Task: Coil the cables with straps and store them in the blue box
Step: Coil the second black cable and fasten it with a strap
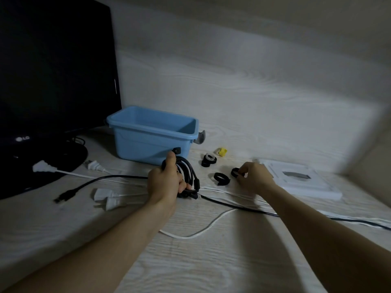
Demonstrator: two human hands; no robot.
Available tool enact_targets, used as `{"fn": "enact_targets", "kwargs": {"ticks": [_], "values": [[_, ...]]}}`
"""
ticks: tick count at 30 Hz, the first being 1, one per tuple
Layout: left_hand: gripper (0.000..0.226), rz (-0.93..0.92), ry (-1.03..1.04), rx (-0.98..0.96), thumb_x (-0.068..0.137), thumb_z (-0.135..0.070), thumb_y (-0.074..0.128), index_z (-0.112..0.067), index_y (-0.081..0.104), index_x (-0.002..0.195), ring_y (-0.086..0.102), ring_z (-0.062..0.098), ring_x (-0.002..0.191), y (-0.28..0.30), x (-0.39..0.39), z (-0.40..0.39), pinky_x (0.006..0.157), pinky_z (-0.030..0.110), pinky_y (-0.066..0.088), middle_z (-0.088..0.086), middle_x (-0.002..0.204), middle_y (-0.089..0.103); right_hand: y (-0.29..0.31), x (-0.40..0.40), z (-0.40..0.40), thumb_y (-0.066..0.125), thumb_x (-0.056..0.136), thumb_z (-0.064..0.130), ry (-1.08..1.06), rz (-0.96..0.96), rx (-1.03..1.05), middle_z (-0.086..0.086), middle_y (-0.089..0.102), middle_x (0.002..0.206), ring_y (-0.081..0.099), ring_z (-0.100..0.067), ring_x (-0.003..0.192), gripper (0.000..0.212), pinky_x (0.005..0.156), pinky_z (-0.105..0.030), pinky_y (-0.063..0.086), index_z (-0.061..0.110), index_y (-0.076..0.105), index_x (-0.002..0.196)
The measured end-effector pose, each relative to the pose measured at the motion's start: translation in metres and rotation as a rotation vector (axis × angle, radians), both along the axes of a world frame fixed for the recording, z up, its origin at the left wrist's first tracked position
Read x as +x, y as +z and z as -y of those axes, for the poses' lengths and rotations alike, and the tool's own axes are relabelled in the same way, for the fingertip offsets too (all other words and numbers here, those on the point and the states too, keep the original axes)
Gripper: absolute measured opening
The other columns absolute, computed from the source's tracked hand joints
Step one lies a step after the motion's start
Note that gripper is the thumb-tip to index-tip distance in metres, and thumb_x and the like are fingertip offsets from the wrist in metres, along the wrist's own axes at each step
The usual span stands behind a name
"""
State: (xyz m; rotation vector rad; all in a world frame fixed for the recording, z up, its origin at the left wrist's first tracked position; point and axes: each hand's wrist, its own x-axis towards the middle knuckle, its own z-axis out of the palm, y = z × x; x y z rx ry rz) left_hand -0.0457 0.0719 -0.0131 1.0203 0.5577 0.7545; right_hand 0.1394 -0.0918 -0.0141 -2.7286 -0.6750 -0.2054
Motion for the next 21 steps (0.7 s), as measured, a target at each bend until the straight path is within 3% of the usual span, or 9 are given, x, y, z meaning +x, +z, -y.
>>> {"fn": "enact_targets", "kwargs": {"ticks": [4,6,8,10,12,14,16,18,21], "values": [[0.045,-0.01,-0.005,0.013,0.097,-0.042,0.053,-0.014,0.04,0.064,0.028,0.013,0.034,-0.004,0.001,-0.001,0.058,0.035,0.046,-0.005,0.04,0.032,0.006,0.0,-0.015,0.06,0.095,0.028,0.038,-0.03,-0.099,-0.015,0.069,0.103,0.062,-0.03,0.098,0.027,0.068,-0.024,0.033,0.006,0.073,0.103],[0.045,-0.001,-0.006,0.014,0.097,-0.041,0.053,-0.013,0.04,0.064,0.029,0.013,0.034,-0.004,0.001,-0.001,0.056,0.035,0.046,-0.005,0.04,0.032,0.01,-0.002,-0.021,0.054,0.098,0.028,0.024,-0.056,-0.104,-0.019,0.063,0.099,0.057,-0.034,0.103,0.031,0.07,-0.027,0.034,0.0,0.068,0.096],[0.046,0.012,0.004,0.023,0.098,-0.04,0.052,-0.012,0.04,0.063,0.029,0.013,0.032,-0.002,0.002,-0.001,0.052,0.033,0.047,-0.004,0.039,0.03,0.013,-0.005,-0.027,0.049,0.098,0.02,0.005,-0.033,0.03,-0.024,0.058,0.089,0.057,-0.037,0.093,0.029,0.068,-0.032,0.039,-0.003,0.061,0.085],[0.046,0.025,0.011,0.034,0.099,-0.038,0.052,-0.012,0.04,0.063,0.027,0.014,0.032,-0.001,0.002,-0.002,0.051,0.032,0.047,-0.004,0.038,0.03,0.016,-0.005,-0.032,0.053,0.094,0.016,0.019,-0.031,0.304,-0.027,0.063,0.078,0.062,-0.038,0.074,0.028,0.062,-0.037,0.05,-0.008,0.056,0.08],[0.046,0.039,0.01,0.035,0.099,-0.038,0.052,-0.012,0.039,0.063,0.026,0.014,0.033,-0.001,0.002,-0.003,0.052,0.034,0.045,-0.004,0.038,0.029,0.023,-0.014,-0.034,0.055,0.095,0.017,0.061,-0.097,0.519,-0.02,0.068,0.078,0.067,-0.021,0.058,0.019,0.051,-0.03,0.053,-0.001,0.056,0.087],[0.046,0.044,0.003,0.038,0.099,-0.038,0.052,-0.012,0.04,0.063,0.026,0.014,0.033,-0.001,0.0,-0.003,0.05,0.033,0.046,-0.004,0.038,0.029,0.032,-0.029,-0.035,0.053,0.097,0.018,0.139,-0.118,0.544,-0.012,0.068,0.078,0.061,-0.01,0.048,0.015,0.046,-0.022,0.047,0.006,0.057,0.089],[0.045,0.05,-0.023,0.055,0.099,-0.038,0.051,-0.012,0.04,0.063,0.027,0.015,0.035,0.001,-0.002,0.0,0.047,0.03,0.046,-0.004,0.039,0.029,0.041,-0.05,-0.035,0.054,0.098,0.021,0.211,-0.101,0.506,0.0,0.064,0.069,0.054,-0.007,0.049,0.018,0.049,-0.02,0.041,0.015,0.059,0.082],[0.045,0.064,-0.067,0.093,0.1,-0.038,0.05,-0.012,0.041,0.065,0.027,0.015,0.036,0.003,-0.004,0.003,0.045,0.028,0.045,-0.003,0.041,0.028,0.042,-0.076,-0.035,0.054,0.101,0.022,0.317,-0.202,0.583,0.009,0.059,0.06,0.049,-0.005,0.046,0.023,0.048,-0.019,0.039,0.015,0.059,0.079],[0.044,0.119,-0.162,0.211,0.1,-0.036,0.049,-0.01,0.041,0.066,0.026,0.016,0.039,0.005,-0.008,0.011,0.048,0.031,0.036,0.002,0.045,0.028,0.033,-0.113,-0.033,0.049,0.103,0.017,0.478,-0.453,0.724,-0.003,0.066,0.07,0.052,-0.014,0.043,0.025,0.045,-0.025,0.044,0.004,0.06,0.086]]}}
